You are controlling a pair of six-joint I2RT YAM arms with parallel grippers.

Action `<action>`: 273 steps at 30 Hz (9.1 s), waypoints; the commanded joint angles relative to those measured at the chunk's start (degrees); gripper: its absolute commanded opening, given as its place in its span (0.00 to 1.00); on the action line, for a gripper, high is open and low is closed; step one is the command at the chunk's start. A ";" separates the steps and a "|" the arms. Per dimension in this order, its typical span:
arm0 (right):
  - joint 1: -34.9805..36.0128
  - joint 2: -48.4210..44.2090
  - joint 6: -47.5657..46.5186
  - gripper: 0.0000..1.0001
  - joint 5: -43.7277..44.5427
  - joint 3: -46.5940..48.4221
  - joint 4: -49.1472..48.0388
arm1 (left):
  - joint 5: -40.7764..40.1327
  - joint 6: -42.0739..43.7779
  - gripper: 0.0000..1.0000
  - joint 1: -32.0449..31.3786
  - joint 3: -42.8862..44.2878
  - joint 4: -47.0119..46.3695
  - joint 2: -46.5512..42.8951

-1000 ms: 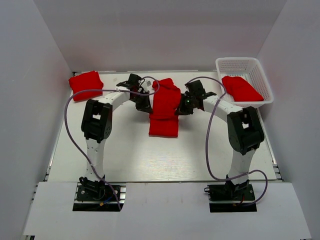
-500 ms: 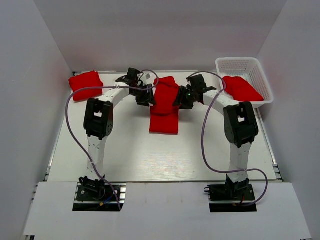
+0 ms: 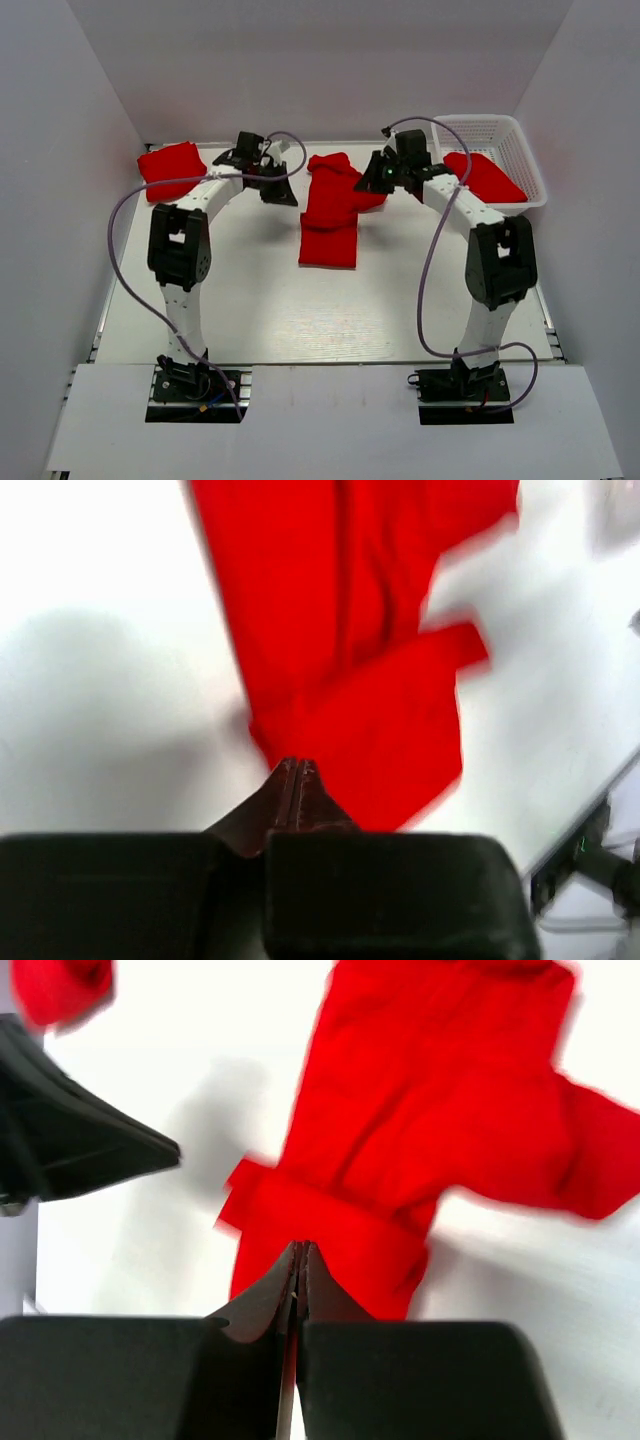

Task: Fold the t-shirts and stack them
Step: Fold the folded rectangular tshirt in 1/3 of the way, then grab one side of the 2/3 rectangular tshirt with both arms, then fold the long partially folded tshirt into a neat square

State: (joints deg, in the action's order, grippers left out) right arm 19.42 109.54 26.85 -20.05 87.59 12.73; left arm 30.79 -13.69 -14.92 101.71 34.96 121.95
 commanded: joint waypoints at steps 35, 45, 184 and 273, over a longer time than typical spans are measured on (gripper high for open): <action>7.21 15.08 -6.99 0.00 -4.82 -0.87 -14.23 | 5.25 -11.53 0.00 -8.02 -39.05 -31.62 -7.79; 4.14 20.18 -10.06 0.00 2.91 12.84 -8.78 | 3.32 -9.95 0.00 -8.02 -39.57 -29.95 -7.78; 26.20 -29.93 -8.04 0.00 19.70 -19.22 12.67 | -13.91 -3.36 0.00 -11.46 -25.71 13.38 -36.80; 5.98 26.62 -4.32 0.00 -13.26 27.03 -17.31 | 16.05 -3.45 0.00 1.02 -40.21 -23.38 -15.59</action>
State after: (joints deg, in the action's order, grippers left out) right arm 26.17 141.99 26.11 -34.63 114.52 -4.34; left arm 45.60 -20.69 -14.68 57.63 6.15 110.15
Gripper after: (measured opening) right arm 0.008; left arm 0.025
